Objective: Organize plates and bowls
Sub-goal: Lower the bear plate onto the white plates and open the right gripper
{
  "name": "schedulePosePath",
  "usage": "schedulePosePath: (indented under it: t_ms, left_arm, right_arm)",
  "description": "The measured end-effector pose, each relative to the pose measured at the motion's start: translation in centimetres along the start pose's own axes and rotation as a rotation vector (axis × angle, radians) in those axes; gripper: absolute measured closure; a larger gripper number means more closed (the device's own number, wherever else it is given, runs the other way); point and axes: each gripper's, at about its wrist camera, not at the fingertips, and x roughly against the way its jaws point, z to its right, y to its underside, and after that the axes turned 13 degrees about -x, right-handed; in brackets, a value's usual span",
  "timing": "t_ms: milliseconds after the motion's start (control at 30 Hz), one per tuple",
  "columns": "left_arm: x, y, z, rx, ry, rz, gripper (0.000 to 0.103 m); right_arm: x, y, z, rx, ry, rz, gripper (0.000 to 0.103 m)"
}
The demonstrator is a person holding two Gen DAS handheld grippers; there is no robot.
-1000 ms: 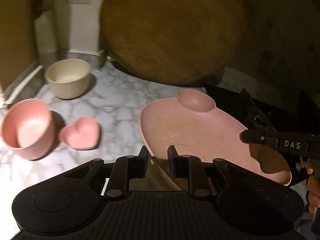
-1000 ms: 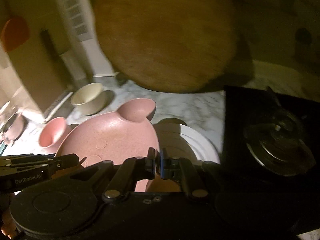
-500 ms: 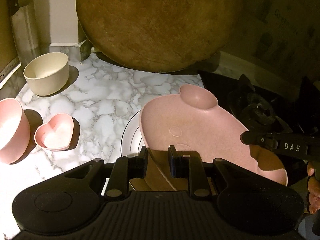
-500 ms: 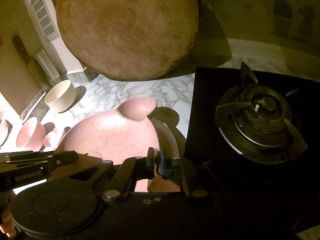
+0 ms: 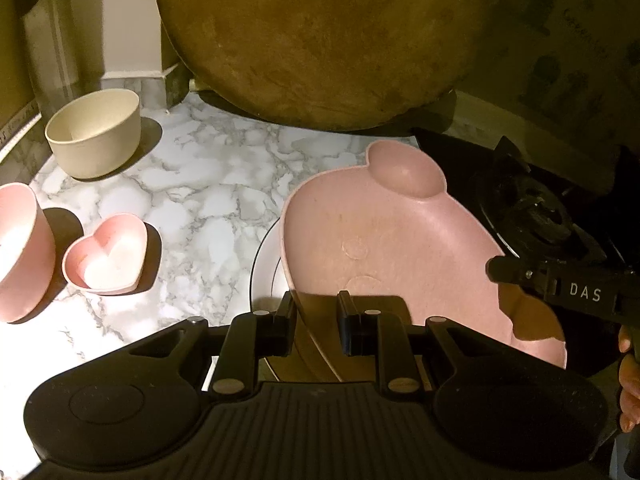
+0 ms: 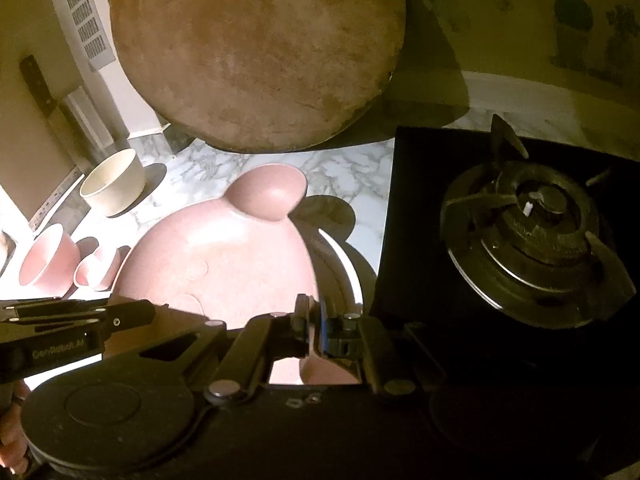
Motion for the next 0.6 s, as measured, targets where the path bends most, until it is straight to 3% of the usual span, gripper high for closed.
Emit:
schedulePosePath:
  t_ms: [300,467,600]
  left_arm:
    - [-0.8,0.5,-0.2,-0.004,0.041,-0.029,0.083]
    - [-0.3,0.4,-0.2,-0.021,0.028,-0.019,0.083]
    - [0.6,0.6,-0.3,-0.029,0.035,-0.007,0.083]
  right_arm:
    - [0.0,0.0,-0.2,0.021,0.029,-0.003,0.097]
    - [0.3,0.0,-0.3,0.013,0.033,-0.001,0.083]
    - [1.0,0.1,-0.2,-0.002,0.049,0.015,0.080]
